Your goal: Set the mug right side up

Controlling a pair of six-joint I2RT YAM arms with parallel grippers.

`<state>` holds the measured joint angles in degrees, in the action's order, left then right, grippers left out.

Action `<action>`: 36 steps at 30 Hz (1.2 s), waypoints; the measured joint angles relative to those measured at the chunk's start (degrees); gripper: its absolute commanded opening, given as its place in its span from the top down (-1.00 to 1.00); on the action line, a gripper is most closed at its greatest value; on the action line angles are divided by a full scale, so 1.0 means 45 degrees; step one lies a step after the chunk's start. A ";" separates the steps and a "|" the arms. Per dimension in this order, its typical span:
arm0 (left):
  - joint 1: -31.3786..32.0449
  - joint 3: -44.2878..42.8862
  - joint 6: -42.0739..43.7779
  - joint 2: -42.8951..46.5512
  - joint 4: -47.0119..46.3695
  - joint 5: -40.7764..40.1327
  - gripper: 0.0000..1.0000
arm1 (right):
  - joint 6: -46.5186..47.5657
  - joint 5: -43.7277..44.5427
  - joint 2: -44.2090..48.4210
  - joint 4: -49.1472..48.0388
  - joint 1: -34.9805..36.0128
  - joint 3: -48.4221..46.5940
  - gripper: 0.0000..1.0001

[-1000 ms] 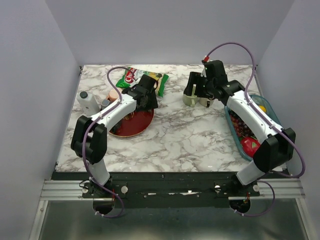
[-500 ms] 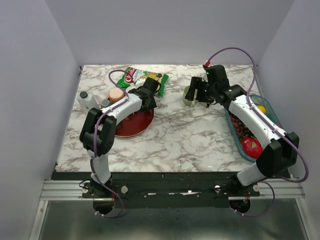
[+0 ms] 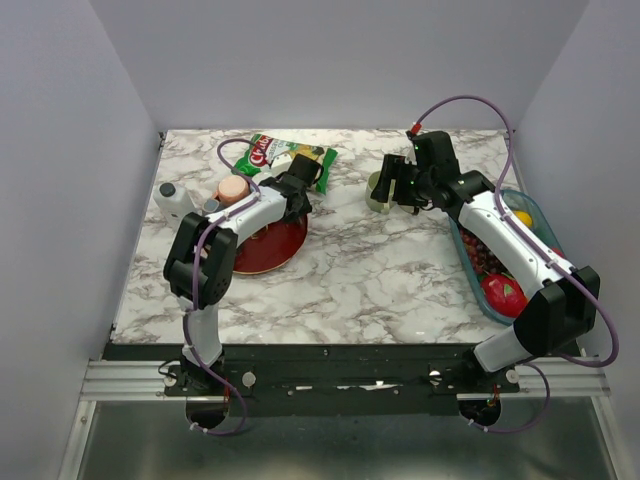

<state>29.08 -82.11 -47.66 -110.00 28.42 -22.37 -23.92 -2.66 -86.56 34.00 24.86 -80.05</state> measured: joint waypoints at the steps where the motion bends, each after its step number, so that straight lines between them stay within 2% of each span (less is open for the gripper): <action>1: 0.0000 0.0000 0.0000 -0.0024 -0.0005 0.0000 0.08 | 0.0000 0.0005 0.0000 0.0000 0.0000 0.0000 -0.56; 6: -0.0019 -0.0107 0.0000 -0.0282 0.0044 0.0000 0.10 | 0.0000 0.0005 0.0000 0.0005 0.0000 0.0000 -0.55; 10: -0.0019 -0.0121 -0.0019 -0.0403 0.0087 0.0000 0.21 | 0.0000 0.0005 0.0000 0.0005 0.0000 0.0000 -0.55; 11: -0.0019 -0.0121 -0.0029 -0.0408 0.0097 0.0000 0.30 | 0.0005 0.0005 0.0000 0.0005 0.0000 0.0000 -0.55; 22: -0.0019 -0.0136 -0.0102 -0.0432 0.0117 -0.0005 0.71 | 0.0243 0.0005 0.0000 0.0010 0.0019 0.0000 -0.54; 26: -0.0034 -0.0160 -0.0131 -0.0432 0.0228 -0.0044 1.00 | 0.0267 0.0005 0.0000 0.0010 0.0024 0.0000 -0.53; 36: -0.0049 -0.0180 -0.0117 -0.0432 0.0282 -0.0063 1.00 | 0.0291 0.0005 0.0000 0.0010 0.0024 0.0000 -0.53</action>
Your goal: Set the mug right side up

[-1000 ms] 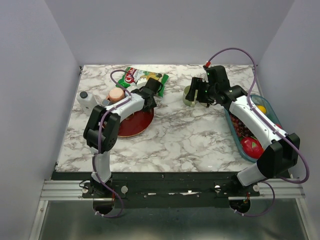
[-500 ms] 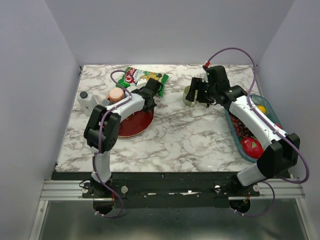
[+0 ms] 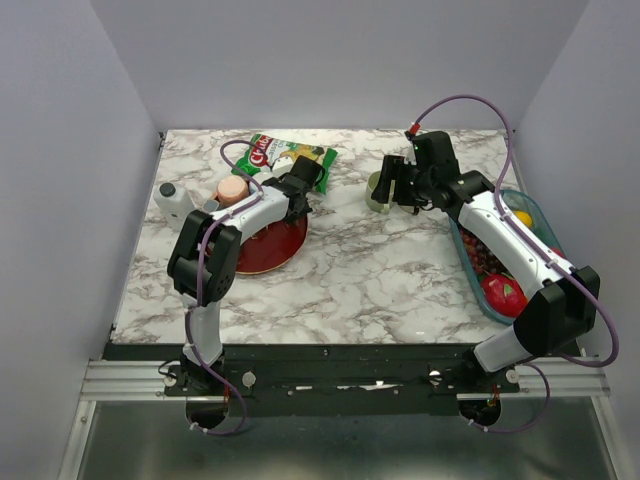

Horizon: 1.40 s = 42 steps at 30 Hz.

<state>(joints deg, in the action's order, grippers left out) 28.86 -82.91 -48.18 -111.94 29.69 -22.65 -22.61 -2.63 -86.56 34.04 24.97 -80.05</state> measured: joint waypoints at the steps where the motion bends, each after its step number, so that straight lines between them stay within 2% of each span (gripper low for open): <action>1: 0.0000 0.0000 0.0005 0.0005 0.0000 0.0000 1.00 | 0.0000 0.0000 0.0000 0.0000 0.0000 0.0000 -0.53; 7: 0.0000 0.0044 0.0010 0.0189 0.0015 0.0146 1.00 | -0.0015 -0.0015 0.0000 0.0000 0.0000 0.0000 -0.52; 20: -0.0029 0.1423 -0.0214 0.3648 -0.0015 0.1452 1.00 | -0.0379 -0.0967 0.0000 -0.0010 0.0015 -0.0005 -0.52; 28: -0.0146 0.1647 -0.0685 0.4386 -0.0364 0.2618 1.00 | -0.0690 -0.1938 0.0000 -0.0044 0.0019 -0.0005 -0.52; 36: -0.0578 0.2399 -0.1705 0.4959 -0.1821 0.5017 1.00 | -0.1336 -0.3599 0.0000 -0.0743 0.0019 -0.0005 -0.54; 42: -0.0758 0.2458 -0.3026 0.5469 -0.4095 0.6883 1.00 | -0.2025 -0.5008 0.0005 -0.1574 0.0019 -0.0112 -0.54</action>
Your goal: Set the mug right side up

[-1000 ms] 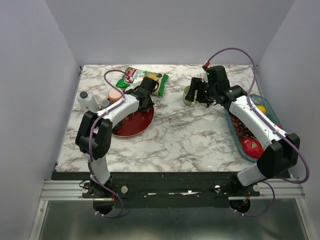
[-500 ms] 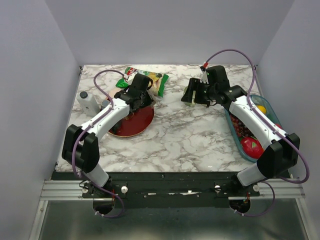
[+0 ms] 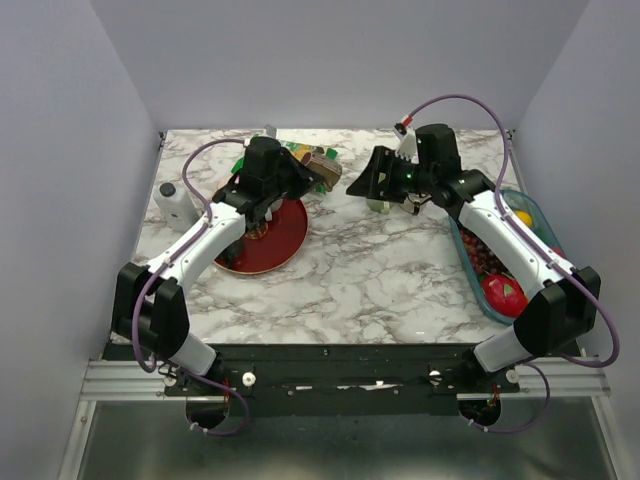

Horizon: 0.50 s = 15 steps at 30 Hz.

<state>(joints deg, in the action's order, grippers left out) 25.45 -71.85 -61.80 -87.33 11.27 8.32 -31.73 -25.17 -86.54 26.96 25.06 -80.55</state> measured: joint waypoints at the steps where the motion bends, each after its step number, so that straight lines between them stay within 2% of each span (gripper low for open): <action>1: -0.0010 0.0024 -0.0233 0.0053 -0.0442 0.0287 1.00 | -0.0102 -0.0219 0.0000 -0.0155 0.0000 -0.0044 -0.54; 15: -0.0058 0.1122 -0.3653 0.0243 -0.8218 0.3575 1.00 | -0.1535 -0.2079 0.0019 -0.1855 0.0000 -0.1341 -0.57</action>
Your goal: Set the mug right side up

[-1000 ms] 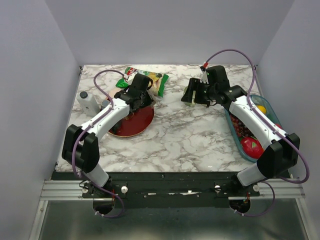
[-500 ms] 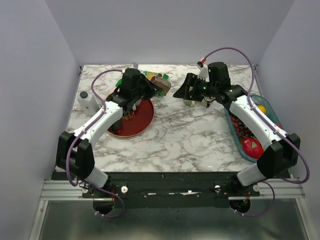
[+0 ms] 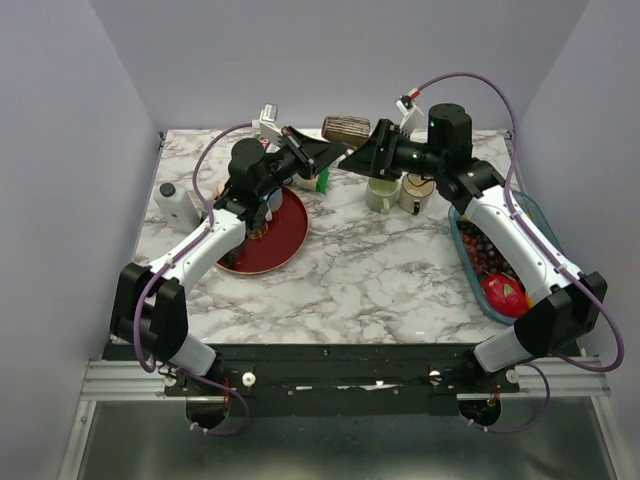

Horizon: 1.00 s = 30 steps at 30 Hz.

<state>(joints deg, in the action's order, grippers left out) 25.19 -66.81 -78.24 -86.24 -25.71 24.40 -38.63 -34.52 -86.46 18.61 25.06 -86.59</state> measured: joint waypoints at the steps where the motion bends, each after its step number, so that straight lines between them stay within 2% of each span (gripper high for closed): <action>1: 0.0000 0.0063 -0.0291 0.0000 -0.0588 0.0155 1.00 | -0.0107 -0.0049 0.0019 -0.0126 0.0000 -0.0097 -0.57; 3: 0.0000 0.0151 -0.0714 0.0000 -0.1574 0.0403 1.00 | -0.0325 -0.0141 0.0092 -0.0350 0.0000 -0.0180 -0.57; 8: 0.0000 0.0165 -0.1360 0.0000 -0.3060 0.0792 1.00 | -0.0879 -0.0223 0.0204 -0.0942 -0.0015 -0.0262 -0.43; 14: 0.0000 0.0321 -0.2069 -0.0005 -0.4289 0.1069 1.00 | -0.1753 -0.0262 0.0879 -0.2744 -0.0087 0.0515 -0.31; 24: -0.0024 0.0457 -0.2735 -0.0005 -0.5372 0.1122 1.00 | -0.2909 -0.0423 0.1287 -0.4915 -0.0097 0.0811 -0.07; 30: -0.0087 0.0457 -0.2778 -0.0005 -0.5552 0.1137 1.00 | -0.3487 -0.0510 0.1132 -0.5503 -0.0170 0.1020 0.18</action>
<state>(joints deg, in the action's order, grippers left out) 24.80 -64.75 -90.74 -86.26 -50.70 29.52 -54.33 -36.82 -81.36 -6.15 24.29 -82.00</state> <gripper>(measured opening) 0.095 0.449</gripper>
